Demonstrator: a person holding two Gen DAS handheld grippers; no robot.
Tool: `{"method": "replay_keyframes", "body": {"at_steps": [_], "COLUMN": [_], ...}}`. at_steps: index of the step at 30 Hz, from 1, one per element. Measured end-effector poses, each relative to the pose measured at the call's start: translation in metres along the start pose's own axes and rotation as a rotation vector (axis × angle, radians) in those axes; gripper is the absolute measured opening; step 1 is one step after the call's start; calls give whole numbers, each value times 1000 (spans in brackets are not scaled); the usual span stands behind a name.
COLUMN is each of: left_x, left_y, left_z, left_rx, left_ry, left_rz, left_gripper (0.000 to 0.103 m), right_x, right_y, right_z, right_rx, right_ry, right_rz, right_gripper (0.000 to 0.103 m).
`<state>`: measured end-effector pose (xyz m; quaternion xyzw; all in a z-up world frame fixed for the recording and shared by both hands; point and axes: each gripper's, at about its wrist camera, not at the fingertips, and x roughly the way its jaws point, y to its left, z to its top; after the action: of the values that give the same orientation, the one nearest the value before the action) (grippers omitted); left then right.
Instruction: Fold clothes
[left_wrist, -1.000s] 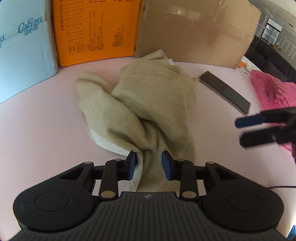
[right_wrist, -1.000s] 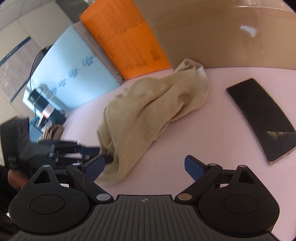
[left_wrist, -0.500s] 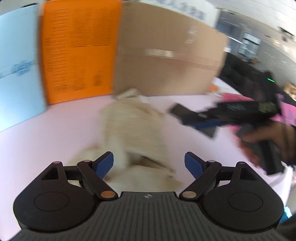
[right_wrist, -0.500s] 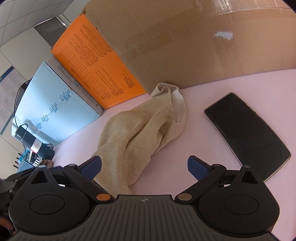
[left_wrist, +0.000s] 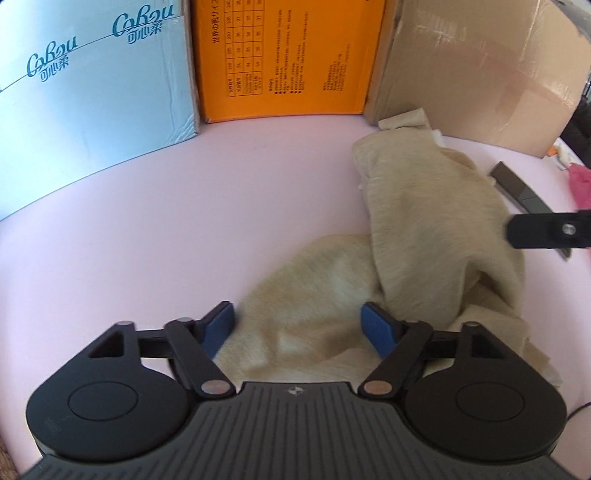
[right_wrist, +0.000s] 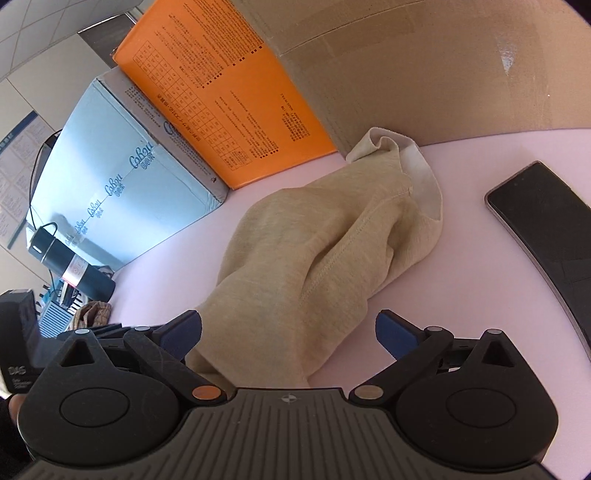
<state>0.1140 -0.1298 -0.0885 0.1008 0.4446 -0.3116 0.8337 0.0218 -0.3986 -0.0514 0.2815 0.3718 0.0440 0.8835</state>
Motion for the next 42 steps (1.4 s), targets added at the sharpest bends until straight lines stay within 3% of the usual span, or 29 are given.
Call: {"method": "replay_keyframes", "body": {"at_steps": [1,2,4,5,6,10,14,16,17,18,21,24,25,27,33,35,36,37,39,40,42], "left_x": [-2,-3,-5,-9,-14,-40,-74,-91,-97,-101,-106,-80,-69,-49,-6,3,4,5,-1,-7,-23], "left_y": [-3,-5,-7,-9,-10,-19,-39,-49,-53,-53,-49,-35,-31,-20,2,3,2,0,-5,-5,-4], "left_z": [1,1,1,-1,-2,-9,-15,-20,-23,-27,-36,-37,-35,-28,0,3,3,2,-1,-1,0], "left_rx": [2,7,16,16,13,-9,52,100,119,130,139,96,85,39,-150,-175,-178,-179,-172,-170,-171], "left_ry": [2,1,-6,-11,-19,-56,-118,-153,-170,-179,-185,-121,-96,-73,-15,-16,-14,-7,6,-2,-31], "left_rz": [-11,-21,-45,-58,-72,-156,-275,-305,-303,-291,-232,-34,42,122,96,24,-29,-85,-169,-194,-228], "left_gripper": [35,33,27,27,27,27,30,57,64,73,78,80,80,81,83,80,64,35,19,17,11], "right_x": [5,10,22,28,35,41,0,-20,-29,-35,-51,-59,-60,-57,-40,-26,-17,-8,9,16,30], "right_y": [-1,-4,-10,-11,-9,23,50,44,37,28,-2,-26,-29,-26,-16,-15,-16,-17,-17,-15,-8], "right_z": [3,7,14,17,20,33,55,55,53,47,20,-13,-19,-23,-28,-24,-21,-17,-9,-7,-1], "right_rx": [4,15,53,67,74,38,57,100,121,119,47,-30,-51,-81,-190,-227,-222,-212,-191,-189,-163], "right_ry": [-9,-20,-33,-26,-7,25,-154,-216,-226,-209,-80,24,39,33,26,30,30,28,19,26,83], "right_rz": [-11,-22,-14,-1,17,238,594,666,683,643,358,31,-20,-10,8,5,7,13,40,67,141], "right_gripper": [101,101,86,54,39,30,30,32,35,38,42,46,51,87,97,97,97,97,96,91,55]}}
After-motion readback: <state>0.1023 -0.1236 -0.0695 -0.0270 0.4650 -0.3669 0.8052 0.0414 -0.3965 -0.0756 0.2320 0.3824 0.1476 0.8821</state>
